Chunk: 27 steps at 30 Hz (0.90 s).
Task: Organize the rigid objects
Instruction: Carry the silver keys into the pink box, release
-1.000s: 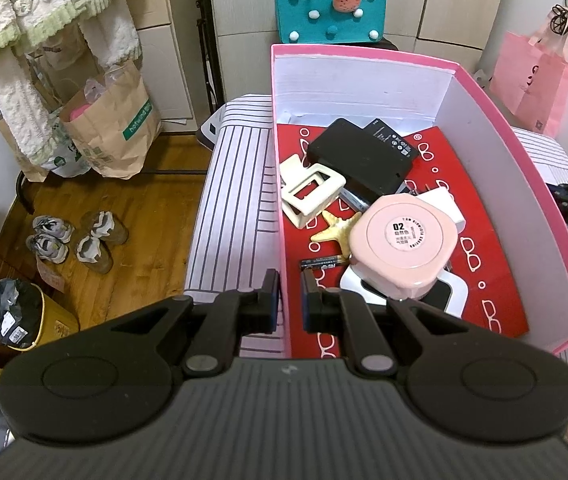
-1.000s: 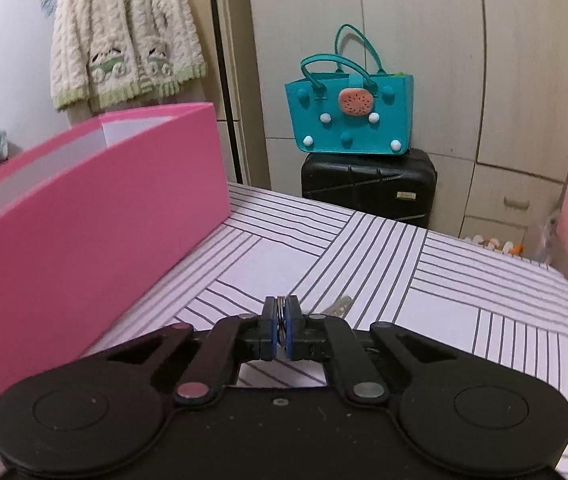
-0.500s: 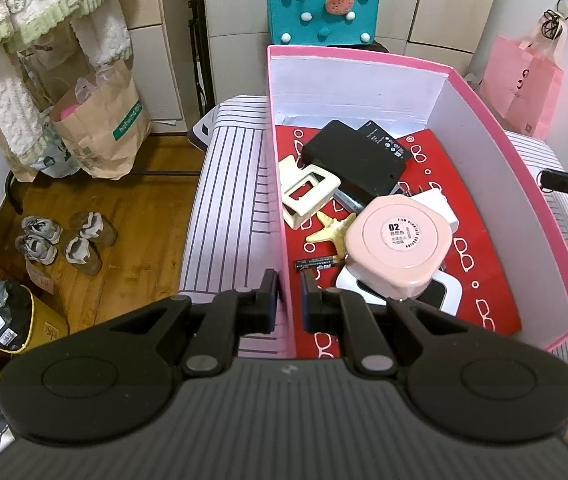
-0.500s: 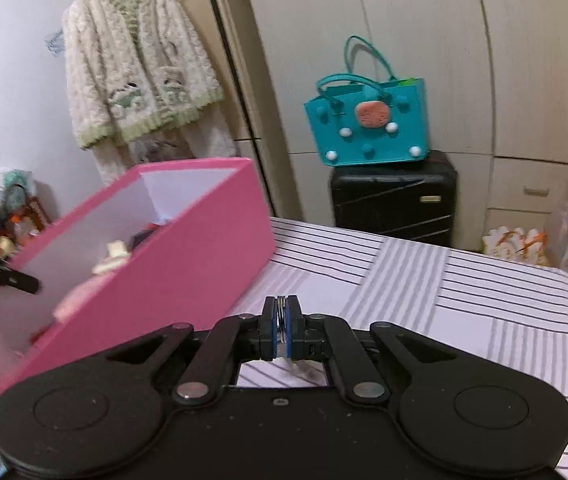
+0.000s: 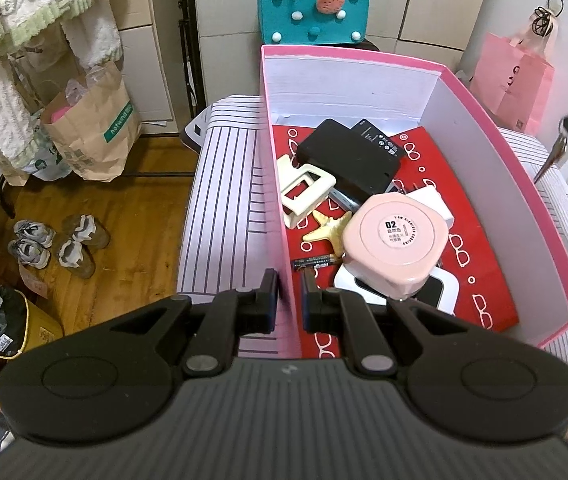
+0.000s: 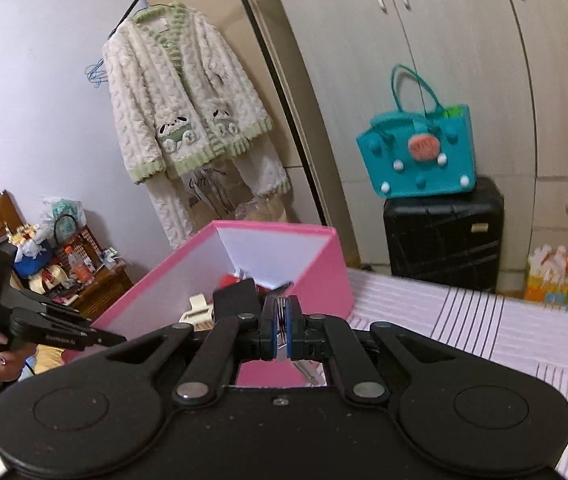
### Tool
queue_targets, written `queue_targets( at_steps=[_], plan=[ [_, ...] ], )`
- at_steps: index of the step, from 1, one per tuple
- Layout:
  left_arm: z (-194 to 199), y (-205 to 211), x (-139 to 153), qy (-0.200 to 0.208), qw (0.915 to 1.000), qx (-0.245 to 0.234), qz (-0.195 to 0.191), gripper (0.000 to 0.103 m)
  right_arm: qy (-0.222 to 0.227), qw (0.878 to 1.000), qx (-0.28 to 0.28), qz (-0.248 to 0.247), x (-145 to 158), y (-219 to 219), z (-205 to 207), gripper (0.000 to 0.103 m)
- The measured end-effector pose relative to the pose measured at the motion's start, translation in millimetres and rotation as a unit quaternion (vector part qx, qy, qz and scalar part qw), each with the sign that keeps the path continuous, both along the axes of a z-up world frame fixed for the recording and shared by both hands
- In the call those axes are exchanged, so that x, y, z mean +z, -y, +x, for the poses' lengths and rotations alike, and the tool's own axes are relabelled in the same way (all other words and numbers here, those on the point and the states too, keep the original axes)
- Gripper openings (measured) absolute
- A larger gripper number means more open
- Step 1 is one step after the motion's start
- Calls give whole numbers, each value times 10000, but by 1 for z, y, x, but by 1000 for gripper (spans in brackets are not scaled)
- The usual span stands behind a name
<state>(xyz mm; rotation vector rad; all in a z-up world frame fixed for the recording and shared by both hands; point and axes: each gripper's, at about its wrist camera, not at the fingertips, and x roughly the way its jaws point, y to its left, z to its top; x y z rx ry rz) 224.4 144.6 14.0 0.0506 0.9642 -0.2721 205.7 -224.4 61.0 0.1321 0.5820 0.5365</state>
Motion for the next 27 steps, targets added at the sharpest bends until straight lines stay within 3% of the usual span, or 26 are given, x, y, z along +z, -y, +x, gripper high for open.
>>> queue_targets(
  at_steps=[6,13,20,27],
  plan=[
    [1,-2,-1,-6,10000,-59,-55,9,262,9988,306,-263,27,-24,2,5],
    [1,-6,-2,6,9999,-101,-138,9,381,9966,727,-64,45,-48,8,5],
    [0,-7,-2,21,9997,-110,-195,10,201,9946,1000,-192,21,-76,29,5],
    [0,-8,-2,16,9997,-126,-200,10,-20,9942,851,-653,-17,-93,58,5]
  ],
)
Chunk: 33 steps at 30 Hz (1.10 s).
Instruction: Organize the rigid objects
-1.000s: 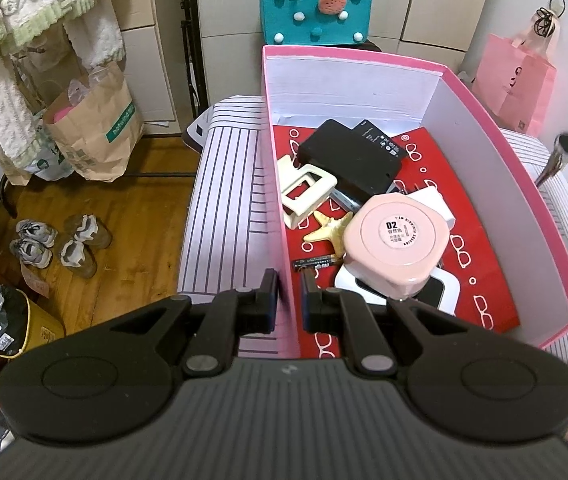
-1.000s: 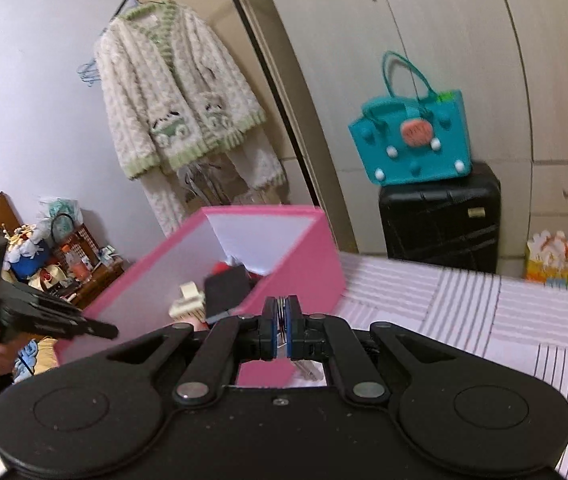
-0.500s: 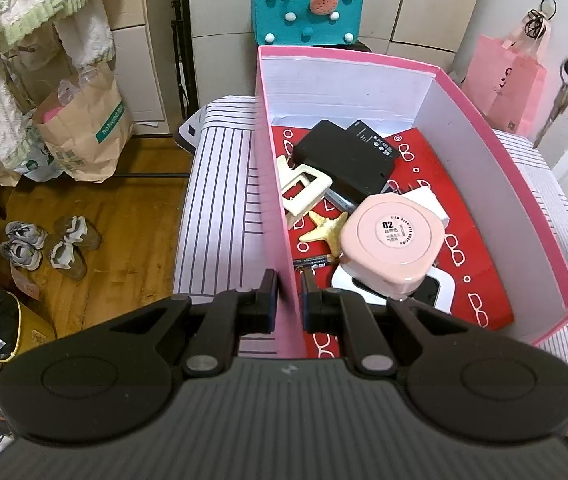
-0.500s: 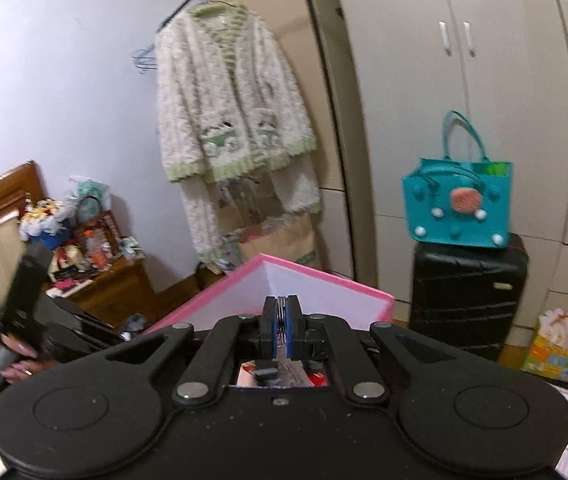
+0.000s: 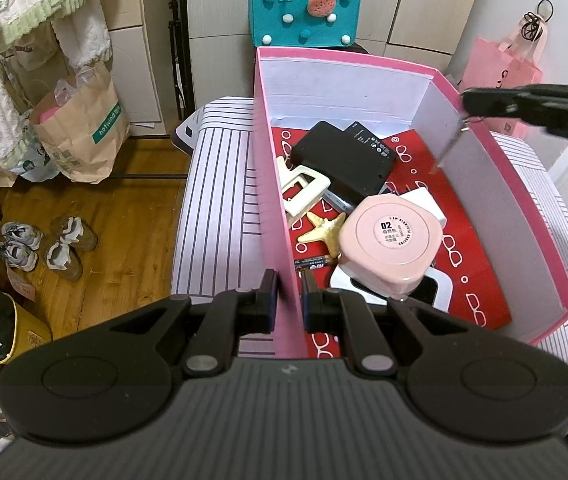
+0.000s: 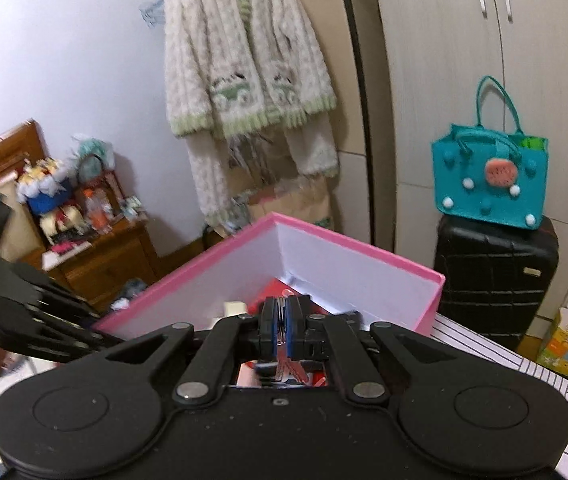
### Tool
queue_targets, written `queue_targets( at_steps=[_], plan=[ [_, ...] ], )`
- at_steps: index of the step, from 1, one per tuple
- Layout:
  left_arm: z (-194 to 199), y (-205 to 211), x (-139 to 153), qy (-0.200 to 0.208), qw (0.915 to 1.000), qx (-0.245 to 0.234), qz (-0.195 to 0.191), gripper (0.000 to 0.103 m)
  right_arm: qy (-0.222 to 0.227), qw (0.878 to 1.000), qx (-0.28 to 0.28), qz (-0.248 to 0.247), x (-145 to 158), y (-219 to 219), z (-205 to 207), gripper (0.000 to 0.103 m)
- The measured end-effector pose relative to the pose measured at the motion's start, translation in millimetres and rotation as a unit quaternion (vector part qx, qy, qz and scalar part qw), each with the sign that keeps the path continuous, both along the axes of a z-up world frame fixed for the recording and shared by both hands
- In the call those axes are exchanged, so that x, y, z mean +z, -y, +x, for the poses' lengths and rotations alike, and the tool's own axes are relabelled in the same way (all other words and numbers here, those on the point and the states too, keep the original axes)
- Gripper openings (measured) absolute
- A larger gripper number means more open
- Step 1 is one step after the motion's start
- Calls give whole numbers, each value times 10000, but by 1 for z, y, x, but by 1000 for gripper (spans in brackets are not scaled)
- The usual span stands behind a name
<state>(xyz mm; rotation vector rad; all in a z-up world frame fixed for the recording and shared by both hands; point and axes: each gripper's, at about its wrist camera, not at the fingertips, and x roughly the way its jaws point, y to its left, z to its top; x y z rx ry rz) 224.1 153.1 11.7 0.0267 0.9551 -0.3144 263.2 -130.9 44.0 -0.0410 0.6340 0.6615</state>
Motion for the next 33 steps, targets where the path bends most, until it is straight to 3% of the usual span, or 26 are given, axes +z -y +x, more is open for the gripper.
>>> queue_targets(
  at_steps=[5,9,18,22,26,33],
  plan=[
    [1,1,0,-37,10000,-4,20,10,50,9987,-87,-492,-12,-10,14,5],
    [1,1,0,-33,10000,49,-13,10,405,9954,-336,-799,-20,-13,11,6],
    [-1,1,0,3,9999,119,19,10,422,9968,-582,-357,-6,8,-7,11],
    [-5,2,1,92,9997,238,60,10,197,9977,-644,-109,0,21,-25,27],
    [-14,3,7,269,9988,404,83,10,-70,9981,-601,113,4,30,-43,32],
    [-39,9,27,719,9956,597,64,10,-76,9974,-685,-210,15,38,-75,55]
  ],
)
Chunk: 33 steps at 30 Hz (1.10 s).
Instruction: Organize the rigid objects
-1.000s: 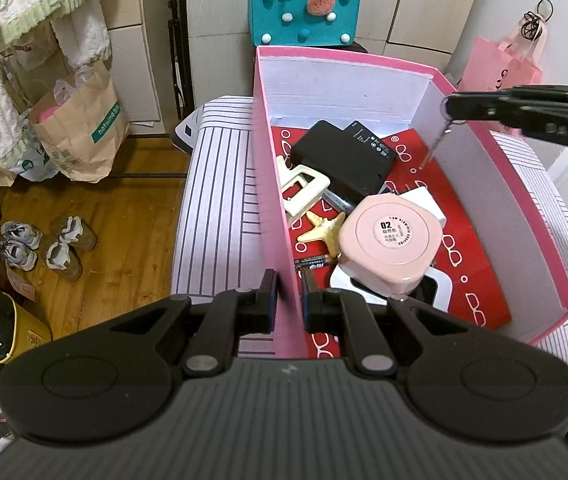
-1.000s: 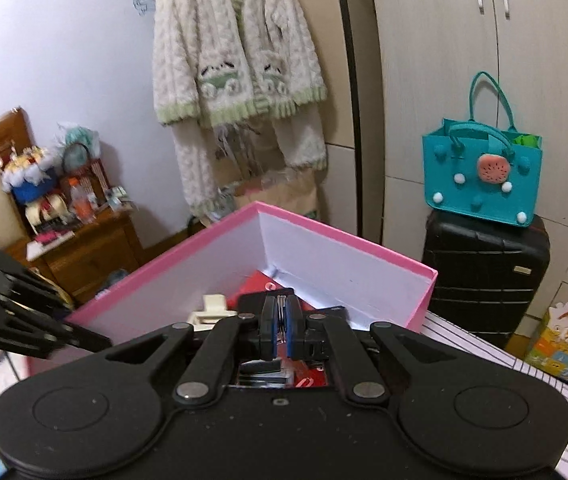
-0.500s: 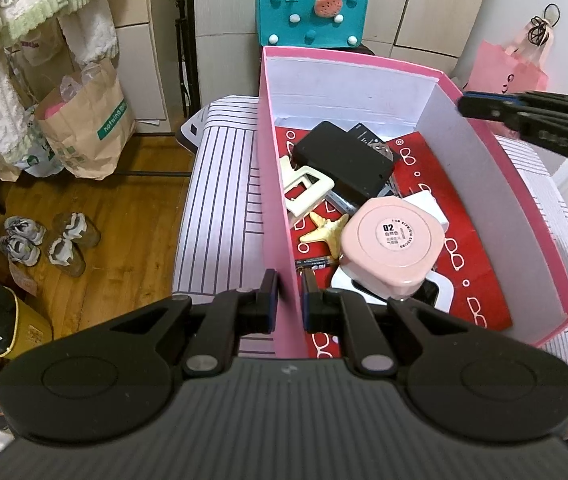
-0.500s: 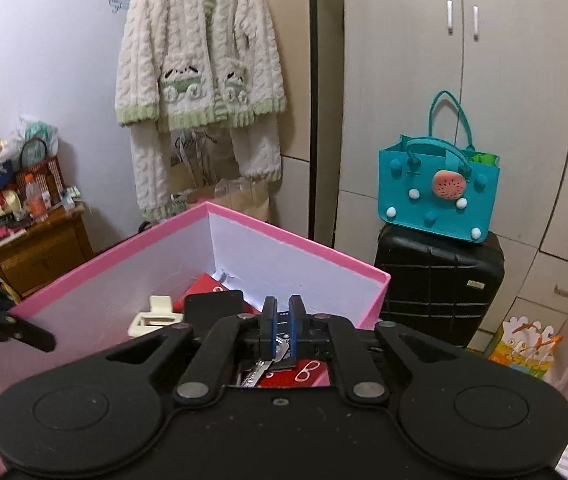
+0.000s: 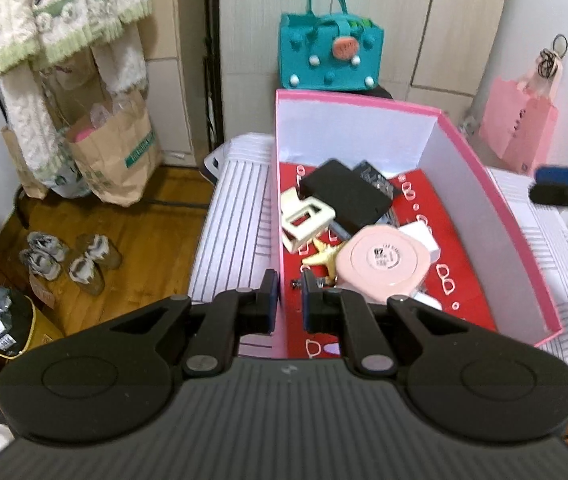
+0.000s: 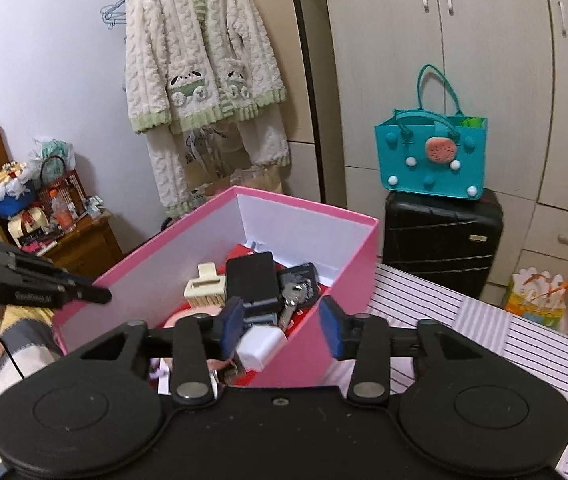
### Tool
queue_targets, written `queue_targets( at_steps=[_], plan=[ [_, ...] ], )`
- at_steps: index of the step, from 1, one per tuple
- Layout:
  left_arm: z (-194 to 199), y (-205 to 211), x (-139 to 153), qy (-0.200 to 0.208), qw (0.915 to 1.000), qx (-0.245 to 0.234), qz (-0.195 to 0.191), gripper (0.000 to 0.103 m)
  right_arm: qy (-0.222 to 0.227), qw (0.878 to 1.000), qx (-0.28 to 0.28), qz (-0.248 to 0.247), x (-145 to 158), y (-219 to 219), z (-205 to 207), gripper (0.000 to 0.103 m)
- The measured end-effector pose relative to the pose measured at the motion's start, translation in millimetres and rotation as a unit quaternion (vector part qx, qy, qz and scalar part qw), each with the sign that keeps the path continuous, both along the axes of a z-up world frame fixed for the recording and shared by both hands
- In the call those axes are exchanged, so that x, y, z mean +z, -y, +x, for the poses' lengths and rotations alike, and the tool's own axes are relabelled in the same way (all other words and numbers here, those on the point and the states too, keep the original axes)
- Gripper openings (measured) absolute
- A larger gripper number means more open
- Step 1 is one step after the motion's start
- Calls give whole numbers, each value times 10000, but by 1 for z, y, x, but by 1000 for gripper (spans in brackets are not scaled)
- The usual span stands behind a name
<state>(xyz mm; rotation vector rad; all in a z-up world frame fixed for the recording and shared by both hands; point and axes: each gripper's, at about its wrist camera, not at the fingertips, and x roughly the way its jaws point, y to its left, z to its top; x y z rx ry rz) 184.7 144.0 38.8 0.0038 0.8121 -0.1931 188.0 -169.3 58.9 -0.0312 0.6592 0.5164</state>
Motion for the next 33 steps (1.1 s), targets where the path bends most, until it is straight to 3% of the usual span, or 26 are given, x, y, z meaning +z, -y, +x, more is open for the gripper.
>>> queue_targets(
  at_steps=[3,5,7,9,11,15,18,21,24,26,29,33],
  plan=[
    [-12,5,11,262,9996,88,65,10,-75,9994,254,-243,-1,0,-15,69],
    [-19,8,17,362,9993,34,-28,10,-43,9993,100,-357,-1,1,-25,73],
    [-29,13,20,441,9990,-18,-54,10,6,9982,-247,-551,-1,0,-34,96],
    [-36,20,22,486,9988,-73,-56,10,243,9964,-510,-627,0,4,-46,103],
    [-45,28,24,542,9983,-184,-115,10,287,9960,-714,-455,2,12,-54,103],
    [-59,44,25,618,9973,-346,-212,12,-10,9943,-894,579,6,43,-65,103],
    [-72,52,28,711,9964,-293,-371,12,247,9892,-1047,999,10,61,-81,103],
    [-90,61,34,872,9948,-308,-427,13,335,9900,-1054,871,15,68,-93,103],
    [-105,72,38,1065,9938,-229,-241,15,10,9892,-1315,652,15,70,-94,103],
    [-111,79,38,1098,9935,-229,-173,22,-195,9882,-1499,252,13,64,-95,103],
    [-117,85,35,1004,9943,-257,-239,30,126,9843,-1716,-395,15,52,-110,103],
    [-123,93,24,955,9951,-146,-221,40,256,9862,-1596,-354,15,51,-137,103]
  ],
)
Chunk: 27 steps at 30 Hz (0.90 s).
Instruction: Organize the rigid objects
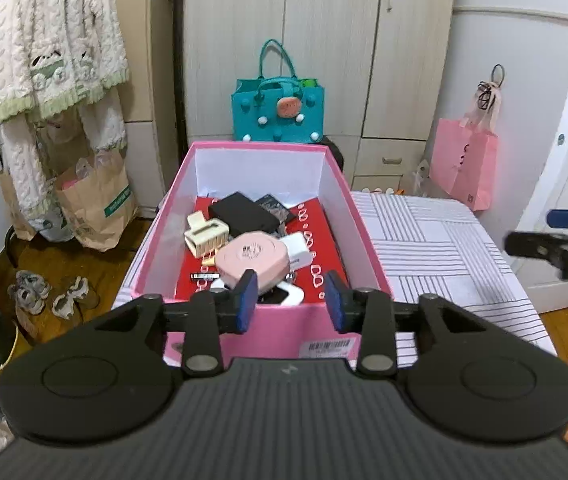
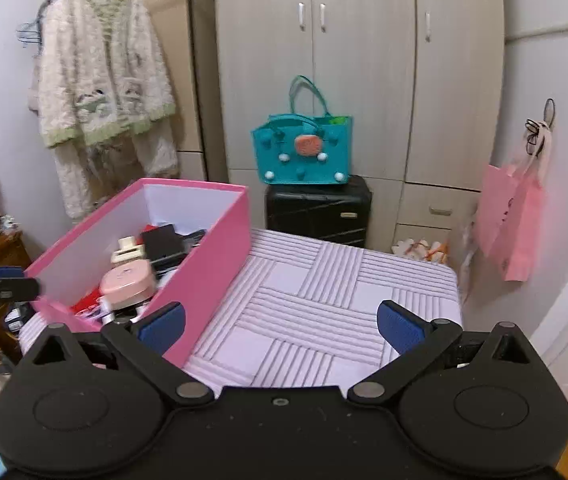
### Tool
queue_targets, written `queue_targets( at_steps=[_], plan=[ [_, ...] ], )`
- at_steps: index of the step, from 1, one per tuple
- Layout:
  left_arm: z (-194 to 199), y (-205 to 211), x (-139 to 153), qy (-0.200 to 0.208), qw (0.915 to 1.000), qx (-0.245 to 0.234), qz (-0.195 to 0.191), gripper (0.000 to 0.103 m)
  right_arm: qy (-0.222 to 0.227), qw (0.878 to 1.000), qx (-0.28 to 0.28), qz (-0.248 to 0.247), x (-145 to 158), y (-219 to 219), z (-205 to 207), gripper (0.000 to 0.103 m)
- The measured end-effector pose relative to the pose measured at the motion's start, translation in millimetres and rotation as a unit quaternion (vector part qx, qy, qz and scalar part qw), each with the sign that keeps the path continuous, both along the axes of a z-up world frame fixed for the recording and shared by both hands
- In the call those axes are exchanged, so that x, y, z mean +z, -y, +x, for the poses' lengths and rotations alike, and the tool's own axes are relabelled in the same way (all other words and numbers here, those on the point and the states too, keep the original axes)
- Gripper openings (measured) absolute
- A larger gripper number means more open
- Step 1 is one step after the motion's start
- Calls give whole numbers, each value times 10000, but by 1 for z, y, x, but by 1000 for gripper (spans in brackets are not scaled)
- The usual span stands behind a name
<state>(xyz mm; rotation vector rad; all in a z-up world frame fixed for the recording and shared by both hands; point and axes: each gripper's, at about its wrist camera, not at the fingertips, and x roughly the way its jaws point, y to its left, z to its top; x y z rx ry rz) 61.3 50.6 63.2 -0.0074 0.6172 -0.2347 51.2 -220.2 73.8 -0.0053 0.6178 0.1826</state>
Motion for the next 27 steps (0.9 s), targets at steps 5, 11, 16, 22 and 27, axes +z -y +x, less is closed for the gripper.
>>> queue_targets(
  at_steps=[5,11,16,22,27],
  plan=[
    [-6,5,-14,-198,9996,148,-157,42,64,9965,-551,-619,-8,-11,-23,103],
    [-15,14,-19,-153,9994,222,-222,54,404,9886,-778,-1222,-9,-23,-34,103],
    [-24,19,-16,-9,9994,257,-253,66,168,9947,-868,-531,-11,-16,-38,103],
    [-34,26,-17,147,9997,104,-188,77,-196,9942,-1007,-336,-17,-11,-45,103],
    [-37,30,-17,261,9996,82,-104,93,-85,9932,-1134,-242,-12,-8,-51,103]
  ],
)
